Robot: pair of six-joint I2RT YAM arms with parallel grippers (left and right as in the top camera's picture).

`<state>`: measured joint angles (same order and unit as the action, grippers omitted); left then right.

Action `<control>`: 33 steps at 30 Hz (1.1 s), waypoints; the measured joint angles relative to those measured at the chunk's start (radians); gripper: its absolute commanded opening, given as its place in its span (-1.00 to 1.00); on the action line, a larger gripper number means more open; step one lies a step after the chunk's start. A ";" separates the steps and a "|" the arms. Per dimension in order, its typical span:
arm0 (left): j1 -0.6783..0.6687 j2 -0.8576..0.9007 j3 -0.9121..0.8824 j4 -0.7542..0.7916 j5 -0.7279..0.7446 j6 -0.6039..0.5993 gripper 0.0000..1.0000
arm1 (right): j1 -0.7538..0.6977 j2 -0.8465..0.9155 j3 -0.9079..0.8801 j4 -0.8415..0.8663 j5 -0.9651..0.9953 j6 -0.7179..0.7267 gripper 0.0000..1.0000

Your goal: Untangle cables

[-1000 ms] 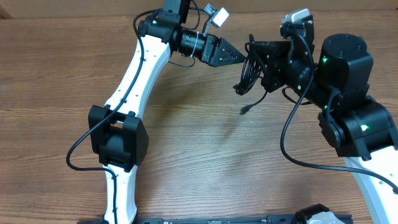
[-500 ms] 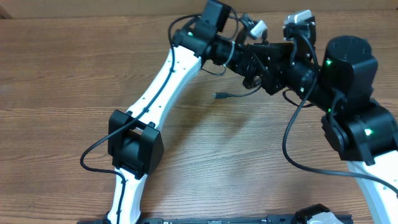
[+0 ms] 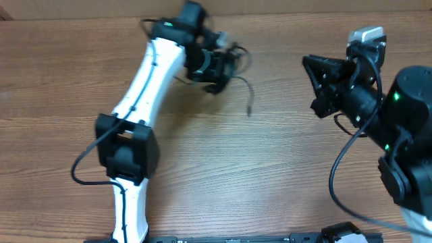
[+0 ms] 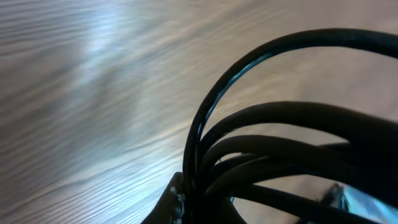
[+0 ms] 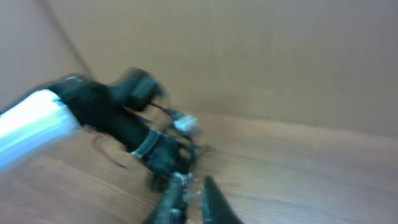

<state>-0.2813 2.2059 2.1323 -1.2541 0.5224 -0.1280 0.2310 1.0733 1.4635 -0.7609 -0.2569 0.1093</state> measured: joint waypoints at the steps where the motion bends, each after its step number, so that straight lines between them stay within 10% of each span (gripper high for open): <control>1: 0.018 0.000 0.000 -0.005 -0.006 0.001 -0.91 | -0.007 0.014 0.001 -0.008 0.003 -0.005 0.52; 17: -0.005 0.000 0.000 -0.015 -0.019 0.004 -0.92 | 0.112 0.459 0.002 -0.016 -0.094 -0.395 0.46; 33: -0.027 0.000 0.000 -0.017 -0.019 0.031 -0.91 | 0.130 0.485 0.105 0.122 -0.085 -0.454 0.54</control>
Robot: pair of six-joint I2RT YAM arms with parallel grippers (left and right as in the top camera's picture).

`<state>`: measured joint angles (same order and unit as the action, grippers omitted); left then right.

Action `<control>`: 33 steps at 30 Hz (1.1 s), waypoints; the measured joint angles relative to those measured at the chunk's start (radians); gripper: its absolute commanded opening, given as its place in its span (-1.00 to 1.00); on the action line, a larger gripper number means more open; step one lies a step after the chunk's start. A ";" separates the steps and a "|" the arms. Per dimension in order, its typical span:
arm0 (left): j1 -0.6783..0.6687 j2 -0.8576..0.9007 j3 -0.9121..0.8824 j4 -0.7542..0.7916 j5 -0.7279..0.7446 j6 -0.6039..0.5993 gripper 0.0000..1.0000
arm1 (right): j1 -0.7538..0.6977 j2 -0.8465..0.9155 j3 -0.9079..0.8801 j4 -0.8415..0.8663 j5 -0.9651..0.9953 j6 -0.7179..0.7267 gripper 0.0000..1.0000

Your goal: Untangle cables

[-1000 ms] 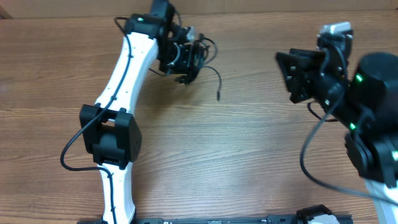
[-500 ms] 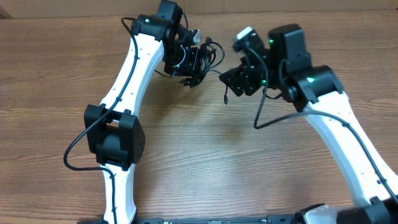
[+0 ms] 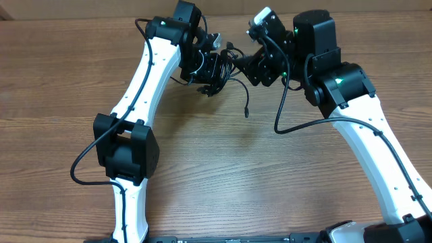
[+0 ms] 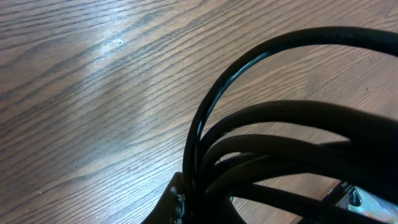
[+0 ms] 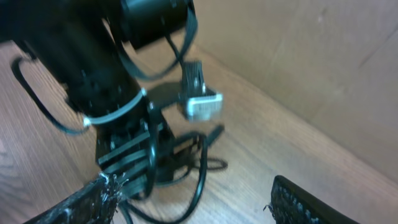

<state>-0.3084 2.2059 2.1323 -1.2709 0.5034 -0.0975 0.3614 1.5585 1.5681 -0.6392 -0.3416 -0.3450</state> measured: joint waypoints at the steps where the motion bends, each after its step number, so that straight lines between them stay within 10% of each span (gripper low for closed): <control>1: 0.000 0.000 0.000 0.000 0.000 0.000 -0.92 | 0.005 0.000 0.001 0.004 0.000 0.000 0.54; 12: 0.000 0.000 0.000 -0.011 0.000 0.000 -0.91 | 0.049 0.044 0.001 0.010 -0.010 0.003 0.15; 17: 0.000 0.000 0.000 -0.016 -0.004 0.000 -0.92 | 0.049 0.104 0.001 0.029 -0.027 -0.015 -0.92; 33: 0.000 -0.001 0.000 -0.034 -0.024 0.026 -0.92 | -0.001 -0.094 0.045 -0.043 -0.043 0.175 -0.92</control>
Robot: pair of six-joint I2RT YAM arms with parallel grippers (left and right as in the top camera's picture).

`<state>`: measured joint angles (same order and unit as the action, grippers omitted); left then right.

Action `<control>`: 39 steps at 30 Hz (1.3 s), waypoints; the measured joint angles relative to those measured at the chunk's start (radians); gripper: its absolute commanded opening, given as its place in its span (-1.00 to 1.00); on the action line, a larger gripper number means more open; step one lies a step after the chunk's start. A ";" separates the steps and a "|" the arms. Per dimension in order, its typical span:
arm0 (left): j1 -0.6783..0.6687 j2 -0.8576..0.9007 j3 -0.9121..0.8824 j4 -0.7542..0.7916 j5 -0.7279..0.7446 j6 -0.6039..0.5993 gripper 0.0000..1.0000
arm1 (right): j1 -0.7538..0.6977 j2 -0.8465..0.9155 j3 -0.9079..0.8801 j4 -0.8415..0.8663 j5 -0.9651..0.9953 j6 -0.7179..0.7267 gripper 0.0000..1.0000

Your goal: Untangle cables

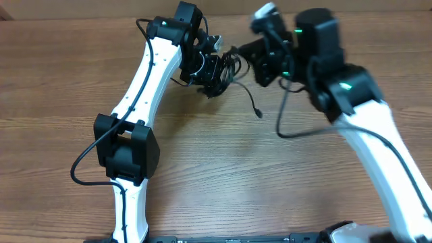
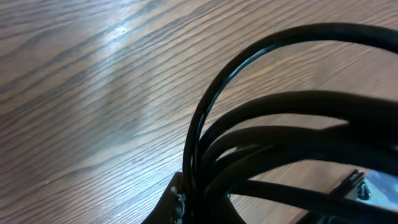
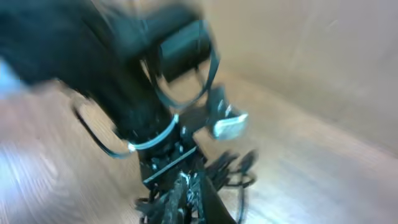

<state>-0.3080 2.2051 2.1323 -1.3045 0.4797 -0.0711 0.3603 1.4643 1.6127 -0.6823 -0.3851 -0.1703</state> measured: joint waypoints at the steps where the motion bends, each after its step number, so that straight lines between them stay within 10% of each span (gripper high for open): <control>1: 0.000 0.000 0.000 -0.001 -0.005 0.000 -0.92 | -0.008 -0.031 0.011 -0.012 0.000 0.006 -0.92; 19: -0.002 0.000 0.000 0.013 -0.034 -0.014 -0.92 | -0.100 -0.113 0.034 -0.228 0.019 0.022 -0.92; 34: -0.128 0.000 0.000 -0.057 -0.630 -0.394 -0.91 | -0.100 -0.045 0.029 -0.240 0.048 0.033 -0.92; 35: -0.132 0.000 0.000 -0.055 -0.642 -0.402 -0.26 | -0.100 -0.045 0.029 -0.243 0.051 0.035 -0.92; 36: -0.138 0.000 0.000 -0.054 -0.653 -0.408 1.00 | -0.100 -0.045 0.029 -0.249 0.054 0.035 -0.92; 39: -0.144 0.000 0.000 -0.053 -0.670 -0.420 1.00 | -0.100 -0.045 0.029 -0.255 0.057 0.039 -0.85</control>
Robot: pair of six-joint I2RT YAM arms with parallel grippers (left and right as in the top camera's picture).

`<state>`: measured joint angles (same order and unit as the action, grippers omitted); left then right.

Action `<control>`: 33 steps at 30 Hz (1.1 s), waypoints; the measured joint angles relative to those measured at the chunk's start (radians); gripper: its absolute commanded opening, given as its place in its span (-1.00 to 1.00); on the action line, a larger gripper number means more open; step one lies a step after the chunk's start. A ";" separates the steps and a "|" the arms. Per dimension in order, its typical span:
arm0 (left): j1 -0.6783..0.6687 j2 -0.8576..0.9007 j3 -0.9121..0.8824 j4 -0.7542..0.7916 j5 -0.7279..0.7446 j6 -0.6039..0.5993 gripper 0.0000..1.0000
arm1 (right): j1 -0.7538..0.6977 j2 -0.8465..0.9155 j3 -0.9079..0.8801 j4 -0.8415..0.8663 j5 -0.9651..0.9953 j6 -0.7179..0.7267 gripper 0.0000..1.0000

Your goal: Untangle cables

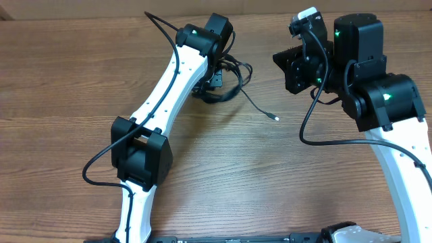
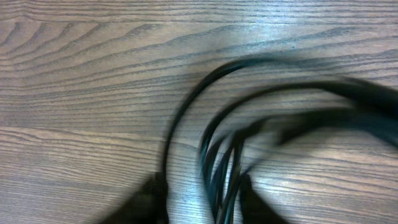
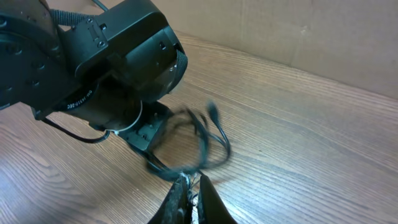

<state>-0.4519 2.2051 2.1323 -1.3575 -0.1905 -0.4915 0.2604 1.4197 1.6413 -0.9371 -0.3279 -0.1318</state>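
A bundle of black cables [image 1: 229, 73] lies on the wooden table at the far centre. One thin strand trails right to a loose plug [image 1: 273, 118]. My left gripper [image 1: 214, 81] stands over the bundle. In the left wrist view it [image 2: 202, 199] is open, its blurred fingers [image 2: 149, 199] astride the cable loops [image 2: 217, 162]. My right gripper [image 1: 289, 67] hangs to the right of the bundle, apart from it. In the right wrist view it [image 3: 189, 183] is shut, with the bundle [image 3: 199, 149] just beyond its tips and nothing clearly between them.
A brown wall [image 3: 311, 37] runs along the table's far edge. The right arm's own black lead [image 1: 307, 128] hangs in a loop over the table. The wooden tabletop [image 1: 67, 101] stretches to the left and front.
My left gripper has opened and the bundle now lies between its fingers on the table. The right gripper has drawn back to the right, away from the bundle. The loose plug lies further right.
At first my left gripper held the bundle off the table, with the right arm far right. Then the right gripper was open beside the bundle, then shut against it. Now the bundle is let go and the right gripper stands apart.
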 measured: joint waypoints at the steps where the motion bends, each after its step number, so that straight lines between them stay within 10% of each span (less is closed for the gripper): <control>1: 0.000 0.000 0.000 0.000 -0.001 0.000 0.99 | 0.000 0.000 0.000 -0.001 0.002 -0.001 -0.85; 7: 0.001 0.000 0.001 -0.013 0.030 0.041 1.00 | 0.000 0.000 0.000 -0.002 0.004 0.000 -0.83; 10: 0.000 0.000 0.025 -0.040 0.040 0.054 0.99 | 0.000 0.000 0.000 -0.013 0.002 0.002 0.40; 15: 0.001 0.000 0.164 -0.104 0.045 0.061 1.00 | 0.000 0.020 0.000 -0.065 -0.009 0.043 -0.63; 28: 0.001 -0.004 0.458 -0.254 0.045 0.076 1.00 | 0.024 0.401 -0.001 -0.085 -0.008 0.652 -0.80; 33: 0.001 -0.004 0.459 -0.266 0.045 0.077 0.99 | 0.079 0.491 -0.005 -0.093 -0.010 1.027 -0.16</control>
<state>-0.4507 2.2009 2.5916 -1.6238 -0.1452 -0.4149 0.3389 1.9106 1.6367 -1.0306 -0.3378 0.8951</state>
